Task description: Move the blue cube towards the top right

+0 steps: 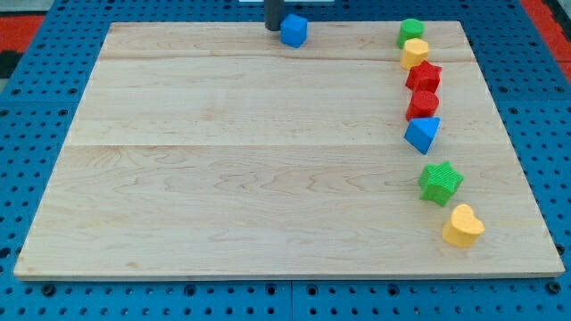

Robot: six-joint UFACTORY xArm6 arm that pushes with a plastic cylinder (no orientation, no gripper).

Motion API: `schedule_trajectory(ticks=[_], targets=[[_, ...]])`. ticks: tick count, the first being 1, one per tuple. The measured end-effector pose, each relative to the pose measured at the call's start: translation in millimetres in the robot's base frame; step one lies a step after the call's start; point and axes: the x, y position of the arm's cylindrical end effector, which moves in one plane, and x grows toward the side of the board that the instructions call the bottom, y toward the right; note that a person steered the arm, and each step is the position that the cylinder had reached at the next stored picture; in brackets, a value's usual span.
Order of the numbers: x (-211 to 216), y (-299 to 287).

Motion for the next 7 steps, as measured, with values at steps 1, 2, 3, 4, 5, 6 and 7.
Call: schedule_trajectory(ticks=[1,2,3,4,5,6,7], targets=[[1,20],[33,-1],[49,15],[28,40],[14,42],[12,7],[0,9]])
